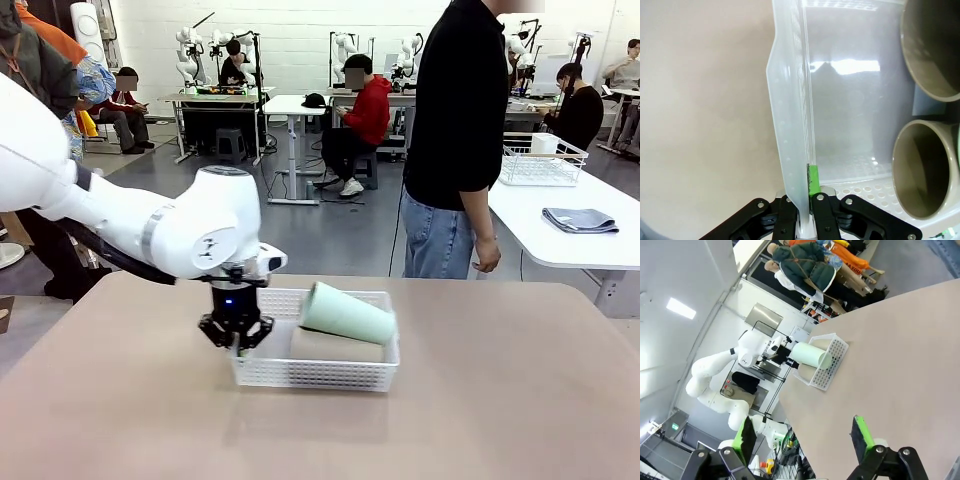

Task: Clean and organize the cups into the basket.
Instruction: Move the Organizing basket back to the left side of the table.

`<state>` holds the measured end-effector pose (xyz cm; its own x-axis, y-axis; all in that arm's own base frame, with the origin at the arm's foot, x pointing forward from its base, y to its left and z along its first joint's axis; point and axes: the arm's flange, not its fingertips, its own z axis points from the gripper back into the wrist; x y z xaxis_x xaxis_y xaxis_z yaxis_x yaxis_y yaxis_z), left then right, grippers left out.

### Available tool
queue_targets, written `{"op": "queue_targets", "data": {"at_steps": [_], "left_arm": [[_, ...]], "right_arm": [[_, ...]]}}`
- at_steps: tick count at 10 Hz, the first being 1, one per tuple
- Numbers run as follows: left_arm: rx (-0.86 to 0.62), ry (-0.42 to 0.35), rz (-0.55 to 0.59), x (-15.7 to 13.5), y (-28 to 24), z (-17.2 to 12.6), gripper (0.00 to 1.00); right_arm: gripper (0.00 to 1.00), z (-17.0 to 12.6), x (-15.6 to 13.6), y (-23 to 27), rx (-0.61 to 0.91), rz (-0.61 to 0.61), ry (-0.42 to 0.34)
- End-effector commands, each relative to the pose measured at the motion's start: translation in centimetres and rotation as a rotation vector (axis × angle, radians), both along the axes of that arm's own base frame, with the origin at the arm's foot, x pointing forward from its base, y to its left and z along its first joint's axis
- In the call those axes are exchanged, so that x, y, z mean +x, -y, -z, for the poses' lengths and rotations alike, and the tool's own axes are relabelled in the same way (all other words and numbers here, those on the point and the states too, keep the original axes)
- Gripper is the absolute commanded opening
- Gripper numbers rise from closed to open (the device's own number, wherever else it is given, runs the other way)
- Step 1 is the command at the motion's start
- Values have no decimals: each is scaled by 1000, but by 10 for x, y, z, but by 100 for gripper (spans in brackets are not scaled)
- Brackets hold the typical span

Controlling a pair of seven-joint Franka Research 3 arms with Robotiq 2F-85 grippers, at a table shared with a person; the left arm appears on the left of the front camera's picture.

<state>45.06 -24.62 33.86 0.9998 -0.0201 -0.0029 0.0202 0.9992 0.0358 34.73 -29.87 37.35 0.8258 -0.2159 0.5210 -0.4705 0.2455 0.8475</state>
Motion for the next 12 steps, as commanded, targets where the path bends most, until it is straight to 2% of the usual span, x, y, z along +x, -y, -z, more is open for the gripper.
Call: {"op": "queue_targets", "data": {"at_steps": [1, 5, 7, 8, 9, 12], "left_arm": [[144, 38, 33, -21, -73, -16, 4], [235, 42, 7, -34, -174, -44, 4], [234, -1, -4, -31, -209, -45, 4], [197, -27, 9, -28, -227, -45, 4], [167, -42, -25, -25, -244, -46, 4], [113, -49, -50, -30, -280, -47, 4]], "right_arm": [[100, -1, 1, -1, 1, 0, -9], [100, -1, 1, -1, 1, 0, -9], [100, -1, 1, -1, 1, 0, -9], [100, -1, 1, -1, 1, 0, -9], [100, -1, 1, -1, 1, 0, -9], [100, -1, 1, -1, 1, 0, -9]]}}
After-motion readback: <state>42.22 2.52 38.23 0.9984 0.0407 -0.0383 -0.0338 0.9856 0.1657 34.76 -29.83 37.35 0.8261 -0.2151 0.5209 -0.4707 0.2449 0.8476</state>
